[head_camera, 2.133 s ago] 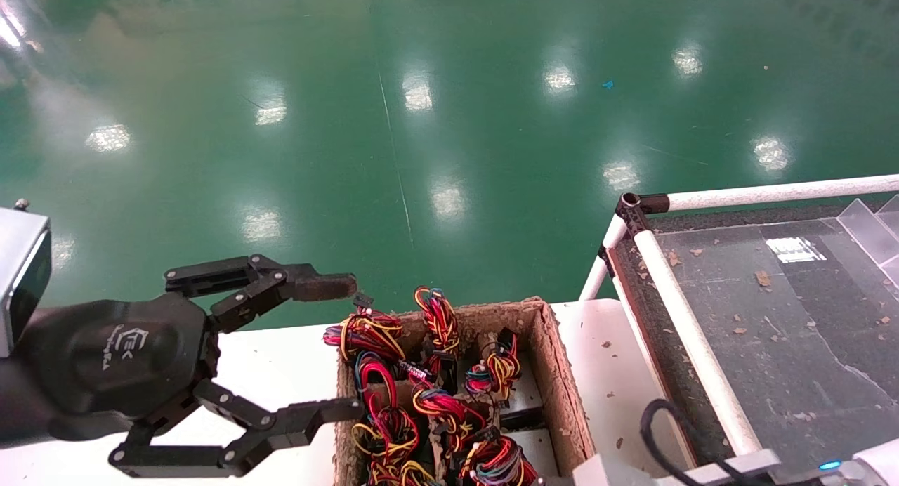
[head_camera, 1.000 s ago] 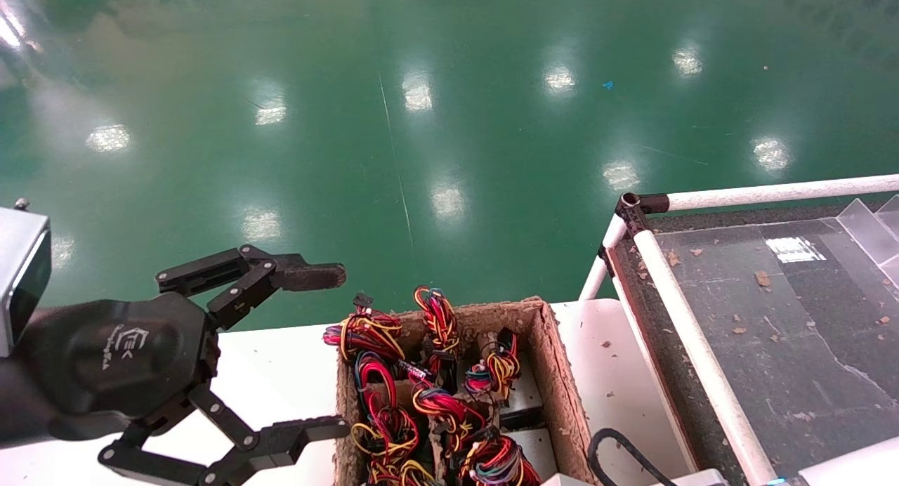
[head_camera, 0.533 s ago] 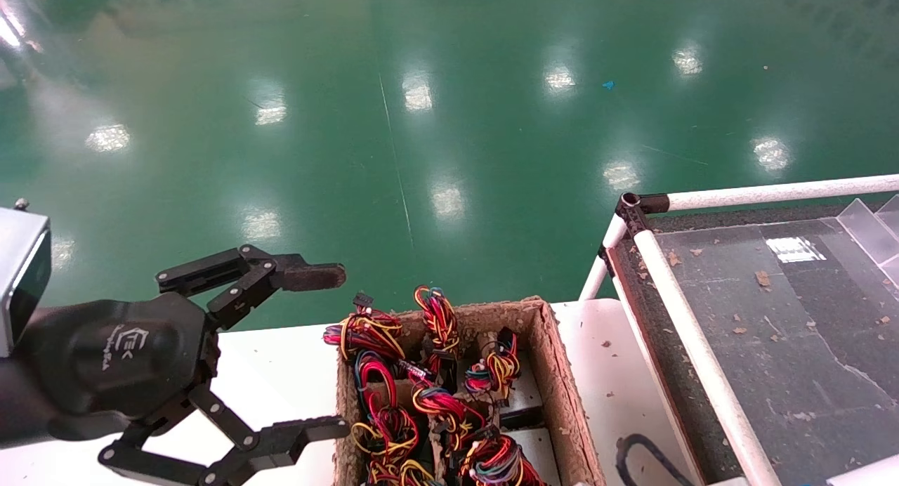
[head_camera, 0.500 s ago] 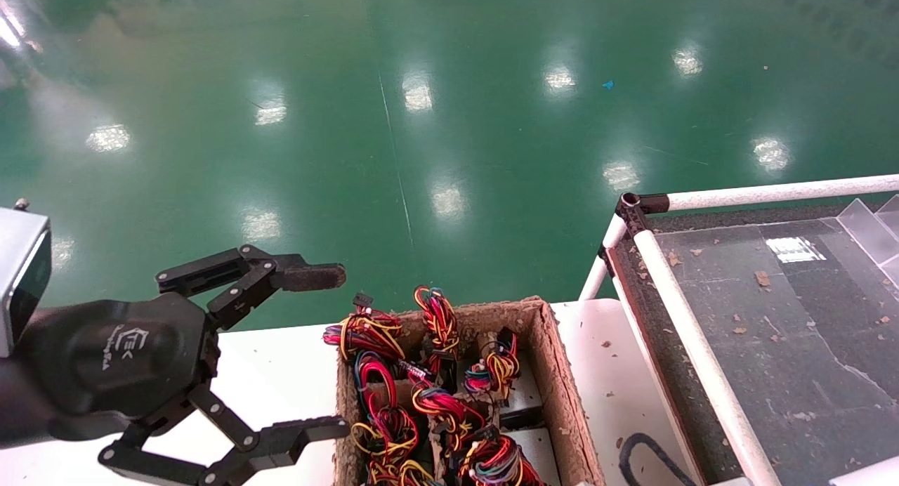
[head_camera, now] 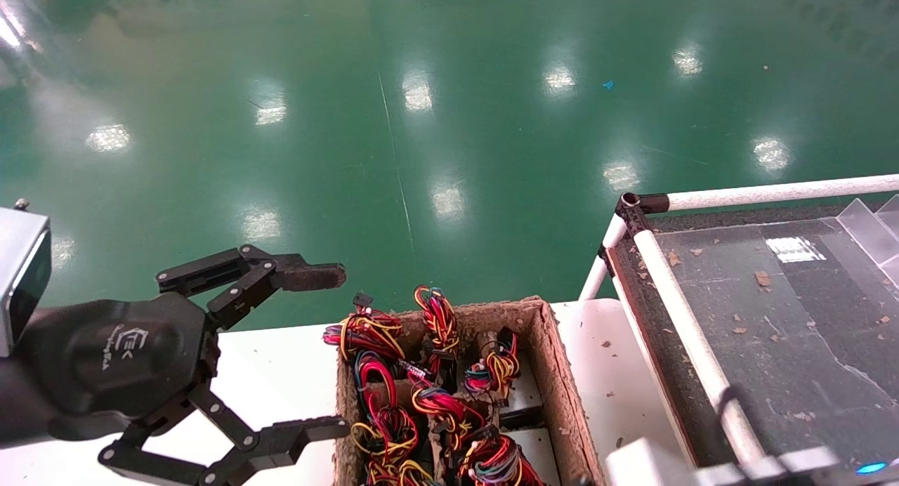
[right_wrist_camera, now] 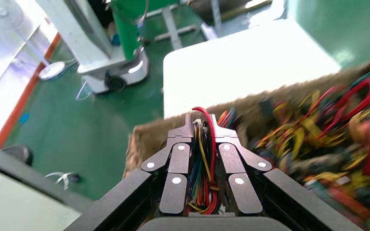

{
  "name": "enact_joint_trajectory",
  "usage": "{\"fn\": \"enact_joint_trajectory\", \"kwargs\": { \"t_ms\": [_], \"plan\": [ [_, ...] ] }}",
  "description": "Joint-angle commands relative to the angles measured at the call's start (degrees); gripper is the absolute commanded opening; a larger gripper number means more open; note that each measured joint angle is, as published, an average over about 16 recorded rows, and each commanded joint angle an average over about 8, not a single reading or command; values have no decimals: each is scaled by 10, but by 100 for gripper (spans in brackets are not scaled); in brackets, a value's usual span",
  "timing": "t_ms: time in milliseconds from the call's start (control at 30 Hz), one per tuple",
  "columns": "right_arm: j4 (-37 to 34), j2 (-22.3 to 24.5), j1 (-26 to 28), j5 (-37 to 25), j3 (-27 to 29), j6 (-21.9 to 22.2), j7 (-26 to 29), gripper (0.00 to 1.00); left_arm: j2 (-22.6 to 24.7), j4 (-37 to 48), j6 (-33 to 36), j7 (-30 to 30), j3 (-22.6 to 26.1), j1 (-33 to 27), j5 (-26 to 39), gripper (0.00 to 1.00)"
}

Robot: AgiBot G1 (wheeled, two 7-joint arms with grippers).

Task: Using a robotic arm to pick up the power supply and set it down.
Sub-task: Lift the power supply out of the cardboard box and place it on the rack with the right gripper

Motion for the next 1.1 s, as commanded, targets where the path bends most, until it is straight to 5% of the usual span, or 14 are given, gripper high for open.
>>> {"fn": "enact_joint_trajectory", "kwargs": {
  "t_ms": [33,600,1100],
  "plan": [
    [1,8,3,18,9,-2,-4,0,0,0,0,0,0,0,0,100],
    [-10,85,75,170,119,26,-17,0,0,0,0,0,0,0,0,100],
    [-76,135,142,83,152,88,-76,0,0,0,0,0,0,0,0,100]
  ]
}}
